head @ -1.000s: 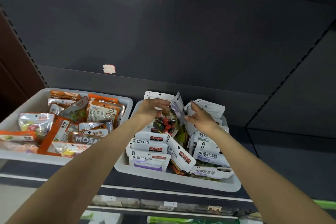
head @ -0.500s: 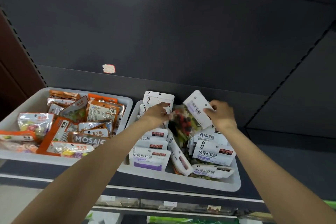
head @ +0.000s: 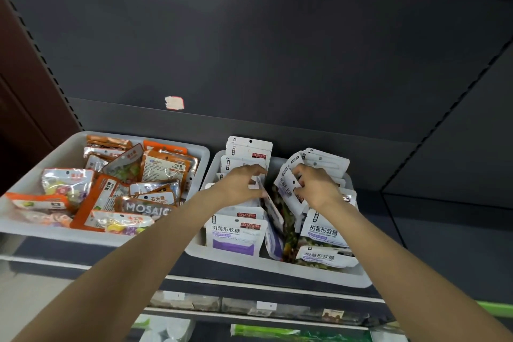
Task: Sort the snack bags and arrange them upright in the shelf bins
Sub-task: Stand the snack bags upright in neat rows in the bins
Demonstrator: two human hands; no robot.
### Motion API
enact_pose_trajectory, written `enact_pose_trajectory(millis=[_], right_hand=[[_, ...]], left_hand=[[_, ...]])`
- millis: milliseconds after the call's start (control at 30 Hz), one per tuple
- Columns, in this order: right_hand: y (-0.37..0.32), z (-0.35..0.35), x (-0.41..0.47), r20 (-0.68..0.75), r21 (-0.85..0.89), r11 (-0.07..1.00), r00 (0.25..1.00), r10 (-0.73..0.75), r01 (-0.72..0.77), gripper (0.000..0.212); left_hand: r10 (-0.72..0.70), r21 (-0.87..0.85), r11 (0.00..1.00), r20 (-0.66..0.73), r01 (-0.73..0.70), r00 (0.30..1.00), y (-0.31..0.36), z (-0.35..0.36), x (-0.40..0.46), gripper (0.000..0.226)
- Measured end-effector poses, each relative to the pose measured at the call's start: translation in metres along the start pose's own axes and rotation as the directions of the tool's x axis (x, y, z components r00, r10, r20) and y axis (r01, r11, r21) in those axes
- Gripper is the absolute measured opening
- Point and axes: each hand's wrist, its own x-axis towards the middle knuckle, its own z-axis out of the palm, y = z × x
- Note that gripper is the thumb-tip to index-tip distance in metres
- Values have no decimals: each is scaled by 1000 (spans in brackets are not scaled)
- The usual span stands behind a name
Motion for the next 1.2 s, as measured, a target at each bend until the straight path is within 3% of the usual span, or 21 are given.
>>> enact_pose_trajectory(millis=[100, 267, 367, 567, 667, 767, 867, 967, 1067, 1200], right_hand=[[-6, -2, -6, 21, -3, 1000, 1000, -23, 24, 42], [-34, 10, -22, 91, -60, 990, 988, -125, 131, 88], [-38, 13, -20, 119, -99, 987, 986, -115, 127, 81], [-17, 4, -22, -131, -292, 955, 988, -81, 39, 64], [-20, 5, -22, -70, -278, 960, 996, -56, 34, 73], [-29, 9, -16, -73, -379, 924, 994, -82, 49, 79], [-28, 15, -4, -53, -448, 893, 996, -68, 38, 71], [-25, 15, 4, 13, -399, 917, 1000, 10, -4, 67], [-22, 12, 14, 15, -383, 923, 999, -39, 42, 61], [-22, 3, 32, -29, -197, 974, 992, -121, 113, 58]], left_hand=[[-60, 71, 996, 16, 58, 998, -10, -2, -8, 64], [-69, 156, 985, 0, 69, 998, -12, -2, -9, 48], [-48, 172, 984, 25, 43, 999, -16, -2, -13, 35], [-122, 214, 968, -50, 130, 991, -37, -18, -33, 42], [-104, 187, 977, -23, 106, 994, -43, -22, -46, 49], [-89, 244, 966, -2, 87, 996, -45, -24, -46, 56], [-122, 287, 952, 33, 108, 992, -41, -25, -32, 61], [-145, 317, 939, 19, 132, 989, -32, -26, -11, 64], [-139, 384, 909, -91, 163, 986, -27, -29, 10, 67], [-228, 377, 888, -135, 263, 964, -37, -19, 24, 68]])
